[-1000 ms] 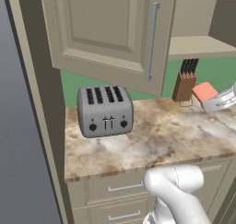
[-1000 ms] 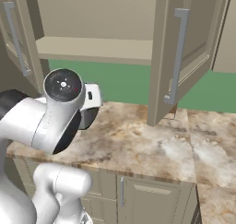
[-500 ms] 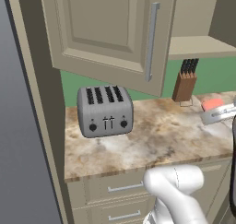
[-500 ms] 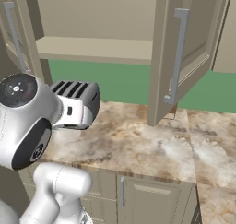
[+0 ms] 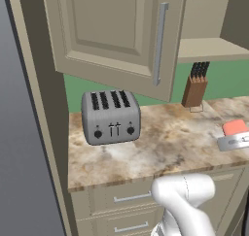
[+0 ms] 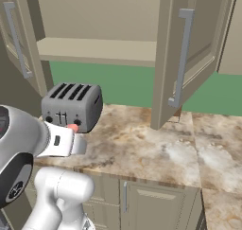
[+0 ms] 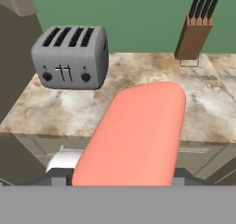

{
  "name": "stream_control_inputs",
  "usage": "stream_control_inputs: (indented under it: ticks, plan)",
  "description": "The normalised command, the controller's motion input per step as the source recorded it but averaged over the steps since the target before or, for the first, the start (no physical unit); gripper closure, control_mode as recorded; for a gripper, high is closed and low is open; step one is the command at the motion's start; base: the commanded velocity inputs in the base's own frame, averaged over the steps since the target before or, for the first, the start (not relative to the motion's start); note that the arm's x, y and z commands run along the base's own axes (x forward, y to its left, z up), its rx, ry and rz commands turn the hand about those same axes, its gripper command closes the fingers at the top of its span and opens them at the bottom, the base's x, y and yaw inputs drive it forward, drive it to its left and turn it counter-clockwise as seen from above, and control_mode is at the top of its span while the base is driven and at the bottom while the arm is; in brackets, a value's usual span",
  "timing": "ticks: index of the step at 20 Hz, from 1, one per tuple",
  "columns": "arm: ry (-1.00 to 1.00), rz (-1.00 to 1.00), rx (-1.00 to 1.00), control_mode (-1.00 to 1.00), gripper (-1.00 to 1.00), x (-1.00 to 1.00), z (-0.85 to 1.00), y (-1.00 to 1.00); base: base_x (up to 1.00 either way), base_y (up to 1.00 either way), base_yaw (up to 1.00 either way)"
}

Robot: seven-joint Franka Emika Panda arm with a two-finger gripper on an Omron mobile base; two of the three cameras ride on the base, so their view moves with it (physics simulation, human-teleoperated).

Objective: Open the cabinet. Pick the bar soap and place it next to the sink. Then close the cabinet.

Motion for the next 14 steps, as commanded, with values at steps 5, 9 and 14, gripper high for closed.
stream_control_inputs:
  ticks: [5,9,14]
  plan:
    - [0.0,0.0,0.0,-1.0,1.0,0.0,0.0,0.0,0.0,0.0,0.0]
    - [0.0,0.0,0.0,-1.0,1.0,0.0,0.0,0.0,0.0,0.0,0.0]
    - [0.0,0.0,0.0,-1.0,1.0,0.0,0.0,0.0,0.0,0.0,0.0]
